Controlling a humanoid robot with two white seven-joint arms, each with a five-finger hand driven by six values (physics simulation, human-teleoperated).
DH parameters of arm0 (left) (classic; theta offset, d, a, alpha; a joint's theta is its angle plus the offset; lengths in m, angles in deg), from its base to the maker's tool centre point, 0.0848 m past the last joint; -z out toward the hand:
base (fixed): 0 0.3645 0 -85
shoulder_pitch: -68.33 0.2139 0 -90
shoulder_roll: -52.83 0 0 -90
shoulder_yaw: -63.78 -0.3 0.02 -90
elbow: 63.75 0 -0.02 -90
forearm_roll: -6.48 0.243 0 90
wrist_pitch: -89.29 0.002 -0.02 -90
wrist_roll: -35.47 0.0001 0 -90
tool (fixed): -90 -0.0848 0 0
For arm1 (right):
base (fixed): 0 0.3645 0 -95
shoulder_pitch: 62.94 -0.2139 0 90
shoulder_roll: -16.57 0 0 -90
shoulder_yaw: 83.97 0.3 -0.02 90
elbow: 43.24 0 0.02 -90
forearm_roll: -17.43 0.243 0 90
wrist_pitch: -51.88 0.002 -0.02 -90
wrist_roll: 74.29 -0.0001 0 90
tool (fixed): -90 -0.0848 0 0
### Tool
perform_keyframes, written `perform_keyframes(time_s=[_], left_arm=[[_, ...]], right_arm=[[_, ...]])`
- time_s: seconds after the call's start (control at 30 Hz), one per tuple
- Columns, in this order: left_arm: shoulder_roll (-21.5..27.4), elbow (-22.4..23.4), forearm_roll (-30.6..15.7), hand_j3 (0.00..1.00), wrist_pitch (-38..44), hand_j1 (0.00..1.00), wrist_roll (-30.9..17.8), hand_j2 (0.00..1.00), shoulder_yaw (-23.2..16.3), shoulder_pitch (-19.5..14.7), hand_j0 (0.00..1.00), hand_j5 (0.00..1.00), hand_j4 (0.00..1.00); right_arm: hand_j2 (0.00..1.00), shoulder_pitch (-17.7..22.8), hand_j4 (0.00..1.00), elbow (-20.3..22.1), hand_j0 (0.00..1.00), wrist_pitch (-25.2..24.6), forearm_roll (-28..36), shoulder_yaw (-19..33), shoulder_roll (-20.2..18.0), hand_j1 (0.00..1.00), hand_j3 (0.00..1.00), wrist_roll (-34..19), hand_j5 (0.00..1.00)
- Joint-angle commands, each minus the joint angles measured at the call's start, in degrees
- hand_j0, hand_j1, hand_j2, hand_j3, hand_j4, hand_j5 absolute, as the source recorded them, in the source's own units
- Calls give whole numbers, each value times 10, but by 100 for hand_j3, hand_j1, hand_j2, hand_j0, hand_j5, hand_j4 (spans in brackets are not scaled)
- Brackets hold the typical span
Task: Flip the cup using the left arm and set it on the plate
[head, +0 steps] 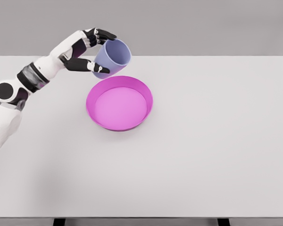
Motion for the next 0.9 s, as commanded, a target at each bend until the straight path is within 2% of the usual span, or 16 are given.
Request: perform_keyframes(time_s=[0.0, 0.27, 0.43, 0.5, 0.57, 0.77, 0.87], left_arm=[[-4, -3, -33, 63, -17, 63, -1, 63, 0, 0, 63, 63, 63], [-47, -15, -64, 63, -39, 63, 0, 63, 0, 39, 63, 63, 63], [-47, -18, -160, 63, -81, 63, 0, 63, -1, 49, 63, 63, 63], [-48, -19, -175, 63, -81, 63, 0, 63, -6, 54, 63, 63, 63], [-48, -19, -226, 63, -81, 63, 0, 63, -41, 57, 63, 63, 63], [-59, -17, -225, 63, -81, 63, 0, 63, -48, 75, 63, 63, 63], [-56, 9, -222, 63, -81, 63, 0, 63, -48, 75, 63, 63, 63]], right_arm=[[100, 0, 100, 0, 100, 0, 0, 0, 0, 100, 100, 0, 100], [100, 0, 100, 0, 100, 0, 0, 0, 0, 100, 100, 0, 100], [100, 0, 100, 0, 100, 0, 0, 0, 0, 100, 100, 0, 100], [100, 0, 100, 0, 100, 0, 0, 0, 0, 100, 100, 0, 100], [100, 0, 100, 0, 100, 0, 0, 0, 0, 100, 100, 0, 100], [100, 0, 100, 0, 100, 0, 0, 0, 0, 100, 100, 0, 100], [100, 0, 100, 0, 100, 0, 0, 0, 0, 100, 100, 0, 100]])
